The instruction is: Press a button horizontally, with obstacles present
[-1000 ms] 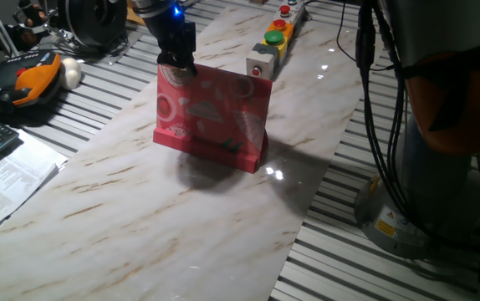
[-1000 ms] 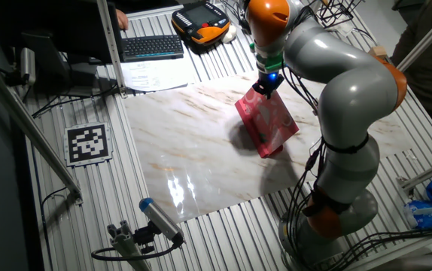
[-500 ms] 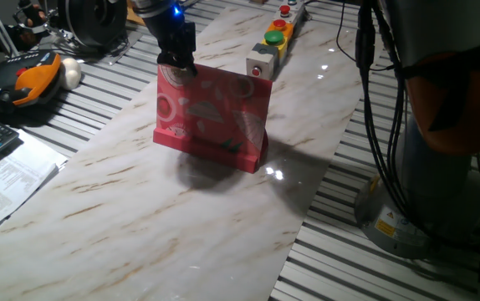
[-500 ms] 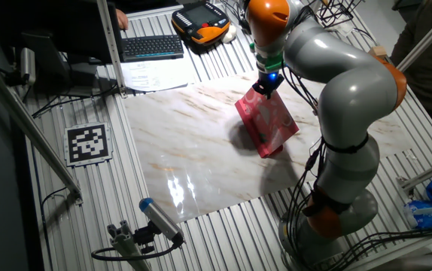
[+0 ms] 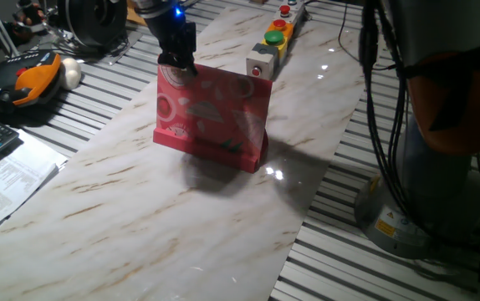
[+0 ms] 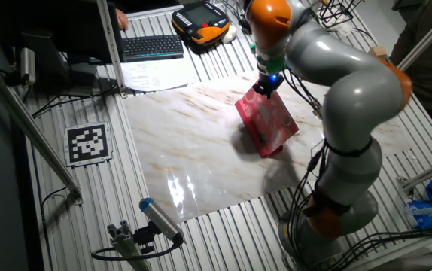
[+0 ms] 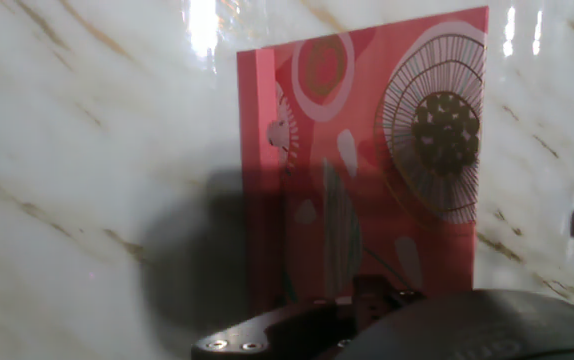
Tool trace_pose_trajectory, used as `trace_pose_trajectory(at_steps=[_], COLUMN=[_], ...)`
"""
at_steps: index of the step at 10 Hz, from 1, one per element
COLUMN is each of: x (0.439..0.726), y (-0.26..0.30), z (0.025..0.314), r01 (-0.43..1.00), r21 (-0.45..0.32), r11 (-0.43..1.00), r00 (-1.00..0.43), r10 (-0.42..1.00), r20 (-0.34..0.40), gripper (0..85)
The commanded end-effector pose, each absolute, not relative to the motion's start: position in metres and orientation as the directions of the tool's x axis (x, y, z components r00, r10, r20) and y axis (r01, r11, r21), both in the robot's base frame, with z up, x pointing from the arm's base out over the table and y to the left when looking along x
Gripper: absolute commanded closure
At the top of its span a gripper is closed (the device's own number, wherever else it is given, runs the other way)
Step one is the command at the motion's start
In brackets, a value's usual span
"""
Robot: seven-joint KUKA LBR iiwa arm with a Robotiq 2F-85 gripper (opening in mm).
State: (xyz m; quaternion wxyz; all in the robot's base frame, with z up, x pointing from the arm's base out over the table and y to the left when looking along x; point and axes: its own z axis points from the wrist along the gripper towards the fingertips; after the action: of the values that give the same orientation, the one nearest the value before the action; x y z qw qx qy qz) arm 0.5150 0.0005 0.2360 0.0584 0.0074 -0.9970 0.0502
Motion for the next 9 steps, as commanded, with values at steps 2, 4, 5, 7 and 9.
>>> trace_pose_trajectory(at_steps=[2, 4, 5, 7, 9], x=[0.5150, 0.5150, 0.5150, 0.5150, 0.5158], y=[0.0006, 0.0006, 0.0006, 0.0006, -0.0013], z=[0.2359, 0.2359, 0.2359, 0.2359, 0.2377], r01=[0.102, 0.157, 0.180, 0.171, 0.142], r21=[-0.125, -0.187, -0.194, -0.205, -0.223], r11=[0.987, 0.970, 0.964, 0.964, 0.964], r00=[-0.994, -0.987, -0.983, -0.985, -0.990], r10=[0.107, 0.159, 0.181, 0.168, 0.137], r20=[0.031, -0.008, -0.013, -0.030, -0.039], gripper=[85.0, 85.0, 85.0, 85.0, 85.0])
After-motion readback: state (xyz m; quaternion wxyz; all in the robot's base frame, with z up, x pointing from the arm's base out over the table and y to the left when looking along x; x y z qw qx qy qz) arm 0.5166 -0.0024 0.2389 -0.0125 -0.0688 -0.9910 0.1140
